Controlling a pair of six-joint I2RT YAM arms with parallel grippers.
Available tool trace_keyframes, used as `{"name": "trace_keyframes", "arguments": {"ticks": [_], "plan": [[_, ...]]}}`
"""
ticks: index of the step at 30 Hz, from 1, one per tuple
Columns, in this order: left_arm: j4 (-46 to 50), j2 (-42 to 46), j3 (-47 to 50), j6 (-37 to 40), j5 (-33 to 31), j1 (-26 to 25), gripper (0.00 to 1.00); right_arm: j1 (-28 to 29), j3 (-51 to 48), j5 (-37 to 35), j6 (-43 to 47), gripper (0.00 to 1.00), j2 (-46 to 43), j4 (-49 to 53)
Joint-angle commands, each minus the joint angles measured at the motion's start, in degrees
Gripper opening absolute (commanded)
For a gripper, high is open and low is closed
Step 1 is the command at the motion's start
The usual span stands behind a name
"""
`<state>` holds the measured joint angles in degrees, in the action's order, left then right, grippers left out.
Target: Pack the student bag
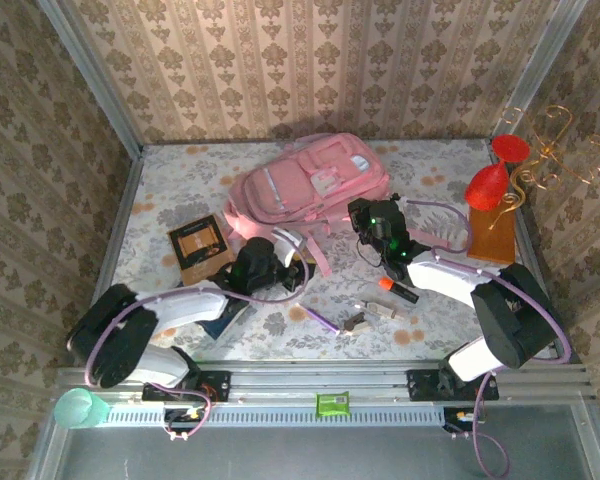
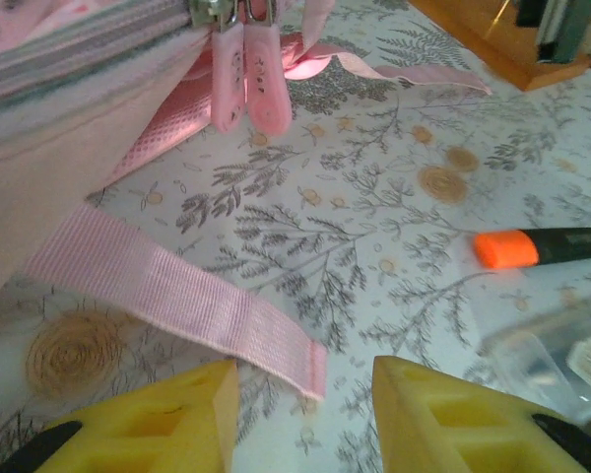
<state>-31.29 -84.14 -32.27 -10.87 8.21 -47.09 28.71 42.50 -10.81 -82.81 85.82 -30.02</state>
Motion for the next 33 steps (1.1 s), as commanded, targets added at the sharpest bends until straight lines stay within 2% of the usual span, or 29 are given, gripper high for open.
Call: {"name": "trace_keyframes", "arguments": {"ticks": [1, 4, 7, 10, 15, 33], "plan": [[-10.1, -4.8, -3.1, 2.9, -4.4, -0.7, 0.36, 0.8, 3.5, -1.2, -1.6, 0.0, -2.5, -4.5], [-13.0, -9.1, -5.2, 3.4, -5.3, -0.7, 0.31, 1.3, 4.1, -1.0, -1.6, 0.0, -2.5, -4.1], [-14.6, -11.5, -6.6, 3.9, -6.8, -0.7, 0.29, 1.5, 4.1, -0.9, -1.6, 0.0, -2.6, -4.2], [-14.8, -12.4, -7.7, 4.9, -8.2, -0.4, 0.28, 1.6, 3.7, -0.9, -1.6, 0.0, -2.8, -4.4], [-14.7, -11.8, -8.2, 5.5, -8.1, 1.7, 0.19, 1.6, 2.6, -1.0, -1.8, 0.0, -2.8, -5.0], [-17.4, -11.9, -10.5, 3.5, 1.1, 4.6, 0.2, 2.1, 1.3, -1.1, -2.2, 0.0, -1.6, -6.3]]}}
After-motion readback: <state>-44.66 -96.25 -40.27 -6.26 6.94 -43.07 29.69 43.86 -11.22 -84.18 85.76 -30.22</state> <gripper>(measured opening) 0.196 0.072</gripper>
